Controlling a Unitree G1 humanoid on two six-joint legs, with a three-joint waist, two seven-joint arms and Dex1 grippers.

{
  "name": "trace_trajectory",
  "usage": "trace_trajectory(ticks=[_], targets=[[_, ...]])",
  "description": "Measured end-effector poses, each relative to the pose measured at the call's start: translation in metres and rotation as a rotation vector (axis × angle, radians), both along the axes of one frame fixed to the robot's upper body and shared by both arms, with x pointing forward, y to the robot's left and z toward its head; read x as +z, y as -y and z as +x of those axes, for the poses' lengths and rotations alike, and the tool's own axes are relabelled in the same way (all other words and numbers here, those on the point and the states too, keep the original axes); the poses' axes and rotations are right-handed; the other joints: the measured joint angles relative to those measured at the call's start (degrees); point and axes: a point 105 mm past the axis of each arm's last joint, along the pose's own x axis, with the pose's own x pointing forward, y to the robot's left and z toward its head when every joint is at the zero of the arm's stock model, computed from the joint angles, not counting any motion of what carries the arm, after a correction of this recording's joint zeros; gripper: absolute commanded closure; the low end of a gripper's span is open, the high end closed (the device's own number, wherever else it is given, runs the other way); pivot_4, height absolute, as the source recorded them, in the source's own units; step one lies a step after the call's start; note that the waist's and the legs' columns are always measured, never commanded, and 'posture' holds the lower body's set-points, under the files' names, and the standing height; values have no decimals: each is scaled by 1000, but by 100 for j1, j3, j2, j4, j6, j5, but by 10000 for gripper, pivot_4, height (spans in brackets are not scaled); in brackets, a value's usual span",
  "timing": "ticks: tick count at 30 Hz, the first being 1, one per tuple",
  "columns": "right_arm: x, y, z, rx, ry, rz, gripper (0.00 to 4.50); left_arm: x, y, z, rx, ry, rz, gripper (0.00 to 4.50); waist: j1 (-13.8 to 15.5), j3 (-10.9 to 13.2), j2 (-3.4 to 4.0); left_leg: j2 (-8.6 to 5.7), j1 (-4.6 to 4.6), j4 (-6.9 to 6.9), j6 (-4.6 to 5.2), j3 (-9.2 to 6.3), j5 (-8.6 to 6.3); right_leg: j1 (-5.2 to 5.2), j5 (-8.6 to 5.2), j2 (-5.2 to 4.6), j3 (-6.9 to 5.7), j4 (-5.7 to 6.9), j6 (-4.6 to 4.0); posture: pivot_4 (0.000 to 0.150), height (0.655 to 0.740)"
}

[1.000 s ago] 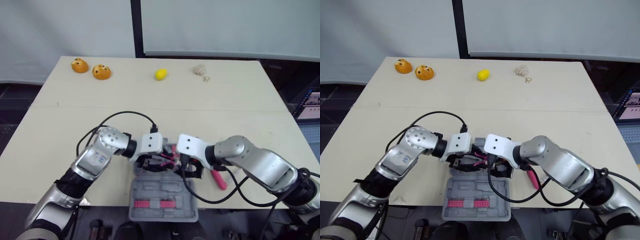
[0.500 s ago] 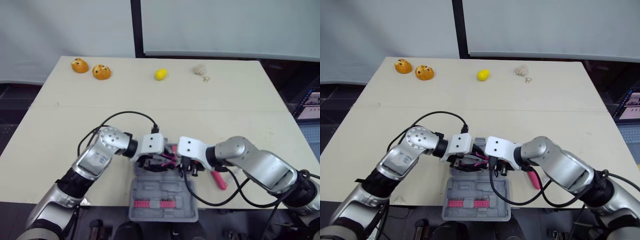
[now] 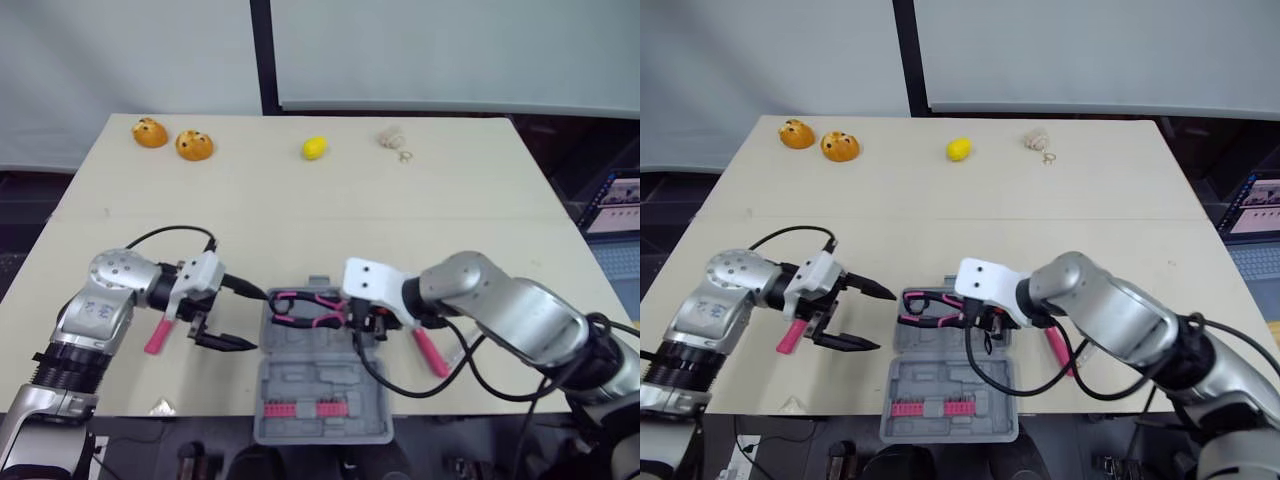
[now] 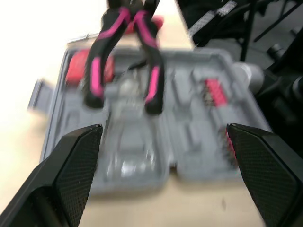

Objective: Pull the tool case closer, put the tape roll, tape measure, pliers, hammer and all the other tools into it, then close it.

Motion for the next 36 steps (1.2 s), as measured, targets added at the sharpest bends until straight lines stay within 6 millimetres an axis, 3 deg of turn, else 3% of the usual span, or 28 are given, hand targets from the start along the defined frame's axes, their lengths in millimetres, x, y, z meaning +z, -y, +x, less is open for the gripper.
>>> trace_trajectory(ticks=[3, 11, 17, 36], targets=[[-9, -10, -3, 22, -37, -26, 34962, -11, -13, 3, 13, 36, 41, 0, 13, -1, 0, -2, -61, 23, 3, 5, 2, -61, 3, -3, 1, 23, 5, 1500, 7400], [-31, -11, 0, 12, -57, -116, 34962, -24, -18, 2, -29, 97, 99, 0, -10, -1, 0, 1, -62, 41, 2, 7, 1, -63, 4, 0, 1, 36, 4, 1500, 7400], [-30, -22, 3, 30, -39, -128, 34962, -27, -13, 2, -39, 92, 83, 0, -70, -1, 0, 2, -61, 40, 2, 6, 2, -64, 3, 2, -2, 38, 3, 1500, 7400], [-44, -21, 17, -9, -37, -171, 34962, -35, -18, 3, -15, 64, 99, 0, -149, -1, 1, 2, -60, 38, 1, 6, 2, -64, 2, 1, -3, 40, 2, 1500, 7400]])
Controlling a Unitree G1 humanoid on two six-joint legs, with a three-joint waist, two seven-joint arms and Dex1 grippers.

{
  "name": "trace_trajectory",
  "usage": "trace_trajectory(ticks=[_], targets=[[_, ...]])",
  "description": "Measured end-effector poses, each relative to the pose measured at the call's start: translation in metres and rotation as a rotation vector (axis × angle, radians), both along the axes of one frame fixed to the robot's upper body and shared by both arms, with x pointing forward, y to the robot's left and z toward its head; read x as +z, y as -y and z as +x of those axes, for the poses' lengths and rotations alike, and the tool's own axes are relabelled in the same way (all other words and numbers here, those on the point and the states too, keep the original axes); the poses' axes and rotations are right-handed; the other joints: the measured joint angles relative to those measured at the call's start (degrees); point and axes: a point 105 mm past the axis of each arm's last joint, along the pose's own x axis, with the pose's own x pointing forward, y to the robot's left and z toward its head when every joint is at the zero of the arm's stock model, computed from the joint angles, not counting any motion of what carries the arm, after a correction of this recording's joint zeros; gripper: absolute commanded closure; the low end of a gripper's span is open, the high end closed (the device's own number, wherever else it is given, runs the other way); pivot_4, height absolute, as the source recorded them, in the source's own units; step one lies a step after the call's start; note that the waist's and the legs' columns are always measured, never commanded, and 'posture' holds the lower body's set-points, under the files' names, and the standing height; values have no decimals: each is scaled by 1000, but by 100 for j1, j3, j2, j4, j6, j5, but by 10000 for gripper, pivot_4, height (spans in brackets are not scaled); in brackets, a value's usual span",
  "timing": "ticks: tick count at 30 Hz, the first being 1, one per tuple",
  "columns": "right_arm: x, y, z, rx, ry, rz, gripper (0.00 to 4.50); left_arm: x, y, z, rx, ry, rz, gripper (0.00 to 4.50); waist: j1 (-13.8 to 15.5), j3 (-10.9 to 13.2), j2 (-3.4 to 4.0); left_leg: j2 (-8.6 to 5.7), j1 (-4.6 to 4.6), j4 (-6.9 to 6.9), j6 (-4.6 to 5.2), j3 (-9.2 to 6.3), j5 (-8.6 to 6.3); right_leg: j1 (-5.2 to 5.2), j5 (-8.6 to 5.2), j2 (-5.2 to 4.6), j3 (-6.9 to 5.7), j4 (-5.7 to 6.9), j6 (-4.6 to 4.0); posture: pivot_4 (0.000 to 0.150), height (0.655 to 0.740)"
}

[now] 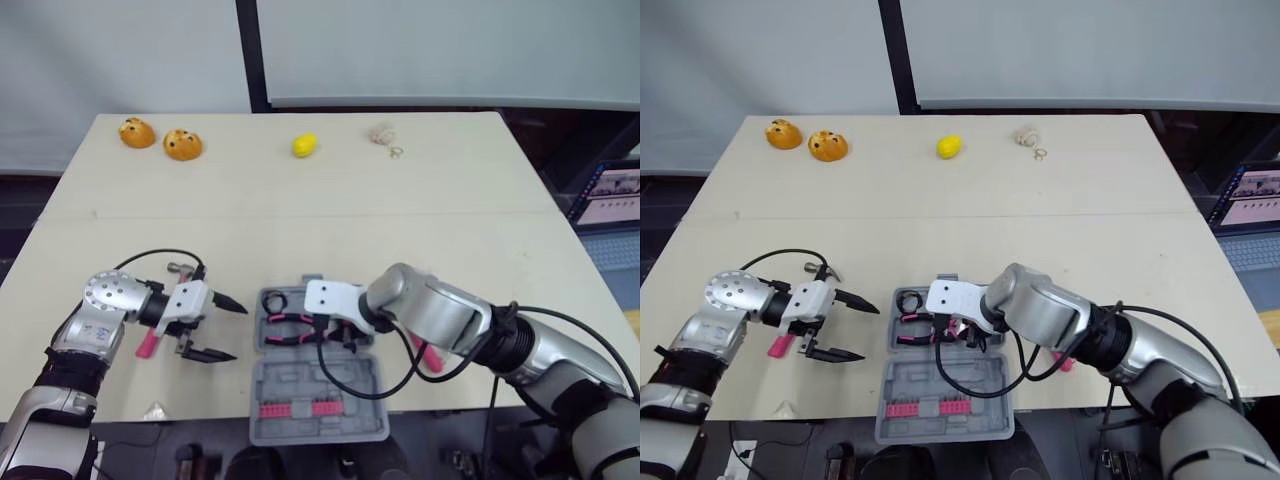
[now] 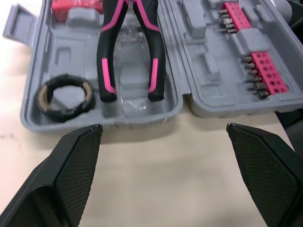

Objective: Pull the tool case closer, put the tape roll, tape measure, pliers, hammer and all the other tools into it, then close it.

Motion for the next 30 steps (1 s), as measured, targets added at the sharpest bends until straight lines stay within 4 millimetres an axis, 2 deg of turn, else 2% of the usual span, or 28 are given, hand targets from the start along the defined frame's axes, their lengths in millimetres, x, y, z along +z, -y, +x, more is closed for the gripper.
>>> trace_trajectory(ticks=[5, 23, 25, 27, 30], targets=[[1, -6, 2, 16, 3, 0, 34962, -3, -3, 0, 15, -12, 6, 0, -4, 0, 0, 0, 0, 1, 0, 0, 0, 0, 0, 1, 0, 1, 0, 1500, 7400], [-6, -9, 5, 31, -2, -22, 34962, -2, 1, 4, 23, 10, -10, 0, -2, 0, 0, 1, 0, 2, 0, -1, 0, 0, 0, 0, -2, 2, 0, 1500, 7400], [-7, -9, 5, 28, -5, -19, 24550, -2, 3, 4, 22, 12, -14, 0, -2, 0, 0, 1, 0, 2, 0, -1, 0, 0, 0, 0, -2, 2, 0, 1500, 7400], [-3, -9, 4, 19, -19, 4, 16683, -2, 6, 5, 14, 15, -22, 0, 0, 0, 0, 1, 0, 2, 0, 0, 0, 0, 0, 0, -2, 2, 0, 1500, 7400], [16, -19, -3, 33, -48, 115, 1982, 5, 16, 4, -19, 34, -39, 0, 4, 0, 0, 2, -1, 2, -1, -2, 0, 1, 0, 0, -1, 3, 0, 1500, 7400]])
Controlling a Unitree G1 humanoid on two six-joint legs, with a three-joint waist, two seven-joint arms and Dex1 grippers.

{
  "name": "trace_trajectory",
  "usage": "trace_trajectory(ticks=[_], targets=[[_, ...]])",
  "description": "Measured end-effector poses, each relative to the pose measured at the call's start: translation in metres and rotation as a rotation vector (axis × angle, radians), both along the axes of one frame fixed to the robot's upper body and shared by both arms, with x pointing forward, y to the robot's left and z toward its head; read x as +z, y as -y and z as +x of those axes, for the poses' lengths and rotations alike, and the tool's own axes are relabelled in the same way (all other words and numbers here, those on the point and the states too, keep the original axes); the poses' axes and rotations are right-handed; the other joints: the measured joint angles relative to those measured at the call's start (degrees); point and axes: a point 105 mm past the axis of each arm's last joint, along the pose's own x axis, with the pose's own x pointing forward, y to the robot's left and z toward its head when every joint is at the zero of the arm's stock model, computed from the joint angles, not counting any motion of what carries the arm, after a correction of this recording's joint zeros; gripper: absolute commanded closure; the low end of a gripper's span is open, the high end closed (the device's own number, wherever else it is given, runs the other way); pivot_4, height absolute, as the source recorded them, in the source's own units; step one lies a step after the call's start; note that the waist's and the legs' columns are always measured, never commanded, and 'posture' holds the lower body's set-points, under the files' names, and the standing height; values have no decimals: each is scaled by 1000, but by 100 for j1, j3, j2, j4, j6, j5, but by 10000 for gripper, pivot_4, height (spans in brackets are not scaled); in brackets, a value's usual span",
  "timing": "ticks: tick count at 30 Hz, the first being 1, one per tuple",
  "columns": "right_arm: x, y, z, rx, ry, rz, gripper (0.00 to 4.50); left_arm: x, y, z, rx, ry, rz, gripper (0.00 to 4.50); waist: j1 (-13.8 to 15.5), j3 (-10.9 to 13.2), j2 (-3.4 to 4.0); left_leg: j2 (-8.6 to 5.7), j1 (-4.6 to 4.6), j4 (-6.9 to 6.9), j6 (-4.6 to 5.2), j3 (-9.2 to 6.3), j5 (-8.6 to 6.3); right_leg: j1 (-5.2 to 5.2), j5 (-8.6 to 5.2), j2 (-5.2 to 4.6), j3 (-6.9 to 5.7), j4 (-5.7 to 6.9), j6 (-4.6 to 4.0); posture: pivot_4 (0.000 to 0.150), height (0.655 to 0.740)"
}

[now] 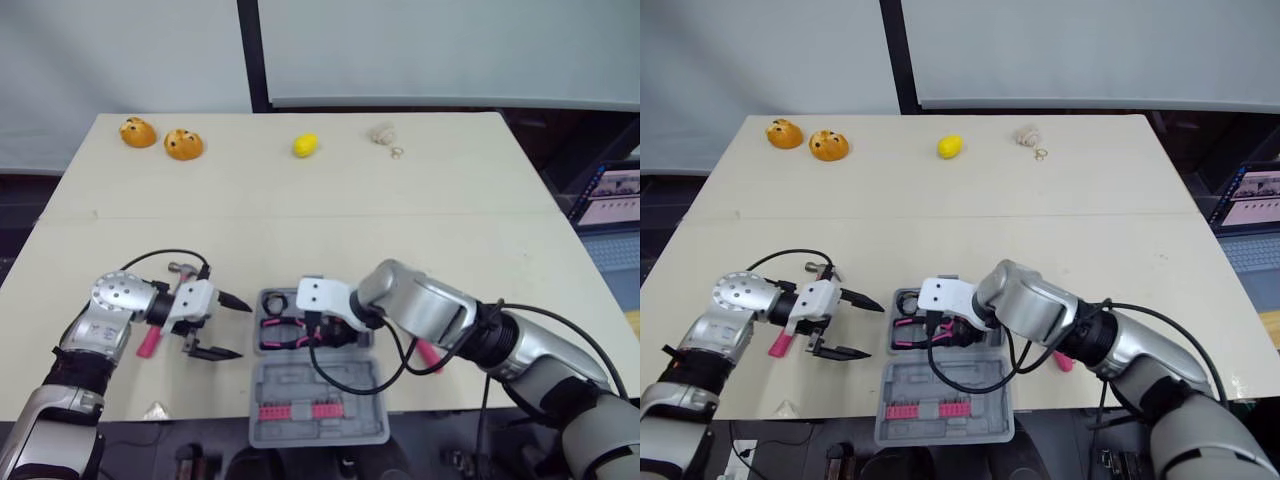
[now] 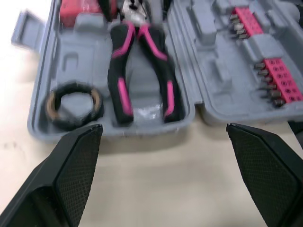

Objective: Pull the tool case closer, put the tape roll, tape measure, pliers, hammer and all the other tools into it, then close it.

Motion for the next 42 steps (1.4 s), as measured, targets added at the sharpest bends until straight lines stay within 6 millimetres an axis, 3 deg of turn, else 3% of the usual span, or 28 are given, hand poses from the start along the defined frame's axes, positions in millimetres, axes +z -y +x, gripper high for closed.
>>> trace_trajectory(ticks=[4, 7, 8, 11, 17, 23, 35, 42], targets=[[17, 4, -1, -15, -2, 165, 849, 10, 9, -1, -19, 10, -32, 0, 15, -5, -7, -1, 1, -2, 0, -3, -1, 7, 0, 0, -2, -5, 1, 1500, 7400], [6, 8, -2, -41, -22, 345, 849, 11, 9, -2, -9, 1, -44, 0, 24, -8, -12, -6, 2, -4, 0, 2, 0, 14, 1, 0, -8, -8, 4, 1500, 7400], [3, 8, -2, -47, -20, 390, 3221, 11, 9, -2, -8, 0, -45, 0, 22, -8, -13, -6, 4, -3, -1, 3, 0, 14, 1, 2, -7, -7, 4, 1500, 7400], [-9, 7, -3, -67, -8, 561, 13709, 13, 9, -2, -3, 1, -52, 0, 11, -6, -10, -11, 9, -11, -5, 12, 2, 12, 1, 8, -2, -5, 4, 1500, 7400], [-16, 6, -1, -76, 45, 774, 43508, 15, 8, -1, 3, 1, -60, 0, 13, -6, -9, -9, 15, -12, -9, 13, 4, 14, 1, 10, 2, -2, 3, 1500, 7400], [-48, 17, 6, -139, 38, 718, 44438, 17, 4, -1, 16, 6, -57, 0, 14, -5, -8, -5, 15, -8, -9, 10, 4, 15, 1, 8, 4, 0, 4, 1500, 7400], [-55, 23, 13, -150, 52, 692, 44438, 16, 2, 1, 24, 3, -55, 0, 15, -5, -8, -3, 16, -5, -9, 6, 4, 15, 1, 9, 4, 2, 3, 1500, 7400], [-63, 18, 14, -116, 53, 550, 44438, 16, 3, 5, 25, 15, -56, 0, 8, -33, -7, -1, 39, 4, -10, 5, 4, 39, 1, 10, 4, 9, 2, 1500, 7400]])
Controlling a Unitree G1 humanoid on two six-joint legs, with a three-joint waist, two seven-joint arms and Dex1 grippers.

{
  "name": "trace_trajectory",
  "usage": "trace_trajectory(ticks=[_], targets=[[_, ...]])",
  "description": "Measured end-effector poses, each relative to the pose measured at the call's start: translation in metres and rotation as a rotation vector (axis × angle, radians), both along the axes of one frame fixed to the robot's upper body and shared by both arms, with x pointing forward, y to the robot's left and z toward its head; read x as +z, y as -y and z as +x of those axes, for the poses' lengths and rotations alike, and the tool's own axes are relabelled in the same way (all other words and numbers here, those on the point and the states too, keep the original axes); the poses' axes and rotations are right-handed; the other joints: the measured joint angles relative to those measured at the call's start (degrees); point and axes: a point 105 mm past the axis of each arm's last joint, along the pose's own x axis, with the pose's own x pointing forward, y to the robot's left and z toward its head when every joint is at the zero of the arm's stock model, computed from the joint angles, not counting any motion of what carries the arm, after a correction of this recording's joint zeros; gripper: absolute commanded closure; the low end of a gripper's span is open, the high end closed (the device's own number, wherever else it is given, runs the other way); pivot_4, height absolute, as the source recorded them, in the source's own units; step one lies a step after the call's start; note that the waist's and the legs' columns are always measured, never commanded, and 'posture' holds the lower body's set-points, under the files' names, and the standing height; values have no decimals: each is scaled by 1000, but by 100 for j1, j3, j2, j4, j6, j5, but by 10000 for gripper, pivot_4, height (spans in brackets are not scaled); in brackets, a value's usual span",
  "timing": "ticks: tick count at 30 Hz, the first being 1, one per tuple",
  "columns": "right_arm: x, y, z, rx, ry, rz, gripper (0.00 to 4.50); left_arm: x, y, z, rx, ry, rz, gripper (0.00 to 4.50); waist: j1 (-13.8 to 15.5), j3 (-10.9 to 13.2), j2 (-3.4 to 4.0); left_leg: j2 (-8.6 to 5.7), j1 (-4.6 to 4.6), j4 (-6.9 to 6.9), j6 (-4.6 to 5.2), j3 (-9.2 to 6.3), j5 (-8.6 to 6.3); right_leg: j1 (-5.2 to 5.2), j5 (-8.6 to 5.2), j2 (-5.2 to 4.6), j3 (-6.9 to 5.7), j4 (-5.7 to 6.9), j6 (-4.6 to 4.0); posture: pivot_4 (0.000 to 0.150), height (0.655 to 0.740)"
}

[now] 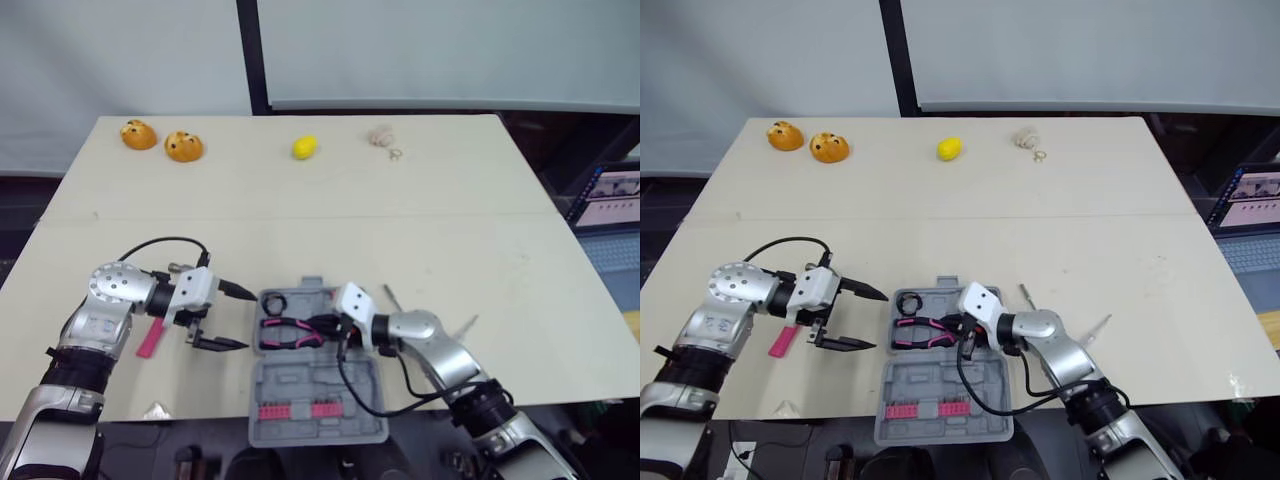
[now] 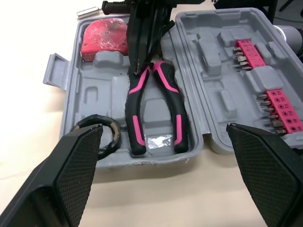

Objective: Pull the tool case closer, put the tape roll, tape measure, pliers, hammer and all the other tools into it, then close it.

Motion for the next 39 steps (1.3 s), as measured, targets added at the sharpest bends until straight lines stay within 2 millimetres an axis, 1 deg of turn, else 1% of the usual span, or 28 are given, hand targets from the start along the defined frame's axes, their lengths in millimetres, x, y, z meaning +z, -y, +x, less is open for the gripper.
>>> trace_trajectory(ticks=[3, 6, 9, 15, 21, 24, 26, 29, 31, 32, 34, 35, 36, 37, 39], targets=[[-3, 3, -1, 6, 7, -66, 44438, 1, 2, 1, -8, 10, -5, 0, 15, -40, -1, -2, 81, -37, -7, -4, -5, 80, -11, -2, -3, -22, -7, 1500, 7400], [-7, 6, -2, -12, -2, -88, 44438, 1, 2, 1, -7, 11, -4, 0, 71, -127, -1, -5, 91, -48, -4, -8, -8, 91, -18, -6, -5, -28, -6, 1500, 7400], [-9, 7, -2, -30, -13, -92, 44438, 1, 2, 1, -8, 11, -4, 0, 109, -156, -9, -5, 99, -49, -4, -9, -10, 99, -18, -7, -4, -30, -6, 1500, 7400], [-11, 9, -2, -48, -32, -98, 44438, 1, 3, 2, -7, 10, -8, 0, 161, -164, -18, -1, 167, -65, -10, -13, -22, 166, -26, -6, -6, -45, -18, 1500, 7400], [-9, 10, -3, -69, -63, -109, 44438, -1, 8, 2, -13, 7, -26, 0, 179, -164, -18, 0, 161, -65, -6, -16, -28, 164, -28, -9, -7, -50, -18, 1500, 7400], [-8, 11, -4, -72, -56, -110, 44438, -1, 9, 2, -10, 7, -32, 0, 187, -164, -18, 0, 158, -65, -3, -16, -32, 164, -29, -10, -8, -54, -18, 1500, 7400], [-5, 13, -4, -91, -29, -77, 44438, -1, 12, 3, -3, 4, -45, 0, 196, -161, -16, -1, 152, -65, -2, -17, -33, 161, -29, -10, -9, -57, -17, 1500, 7400], [4, 21, -10, -122, -3, 9, 44438, 2, 13, 5, 29, 6, -85, 0, 197, -128, -3, -2, 120, -62, 1, -15, -35, 133, -25, -11, -7, -59, -7, 1500, 7400], [22, 34, -14, -138, 24, 51, 44438, 5, 11, 3, 71, 4, -125, 0, 176, -121, 7, -4, 60, -50, 4, -9, -33, 69, -18, -11, 4, -45, 5, 1500, 7400], [36, 43, -16, -142, 51, 67, 42190, 5, 10, 1, 91, -13, -149, 0, 155, -114, 14, -2, 52, -49, 3, -8, -32, 59, -17, -9, 5, -45, 7, 1500, 7400], [63, 66, -24, -150, 85, 78, 36277, 5, 4, -7, 131, -61, -179, 0, 143, -106, 16, 6, 55, -56, -2, -12, -31, 58, -19, -1, 4, -49, 3, 1500, 7400], [74, 82, -32, -157, 80, 68, 31555, 5, -3, -12, 164, -89, -189, 0, 147, -102, 16, 9, 56, -58, -6, -15, -32, 58, -22, 2, 2, -49, -2, 1500, 7400], [80, 102, -43, -168, 63, 37, 26579, 5, -14, -18, 212, -113, -189, 0, 154, -93, 16, 11, 56, -62, -9, -19, -34, 58, -27, 3, 0, -52, -6, 1500, 7400], [82, 122, -52, -187, 40, -8, 21430, 3, -27, -23, 269, -138, -184, 0, 160, -88, 13, 10, 60, -70, -9, -23, -34, 60, -31, 2, -1, -53, -5, 1500, 7400], [83, 168, -76, -250, -39, -89, 11605, 0, -59, -38, 408, -174, -158, 0, 169, -72, 2, 7, 62, -76, -8, -24, -36, 63, -36, 0, -3, -58, -6, 1500, 7400]])
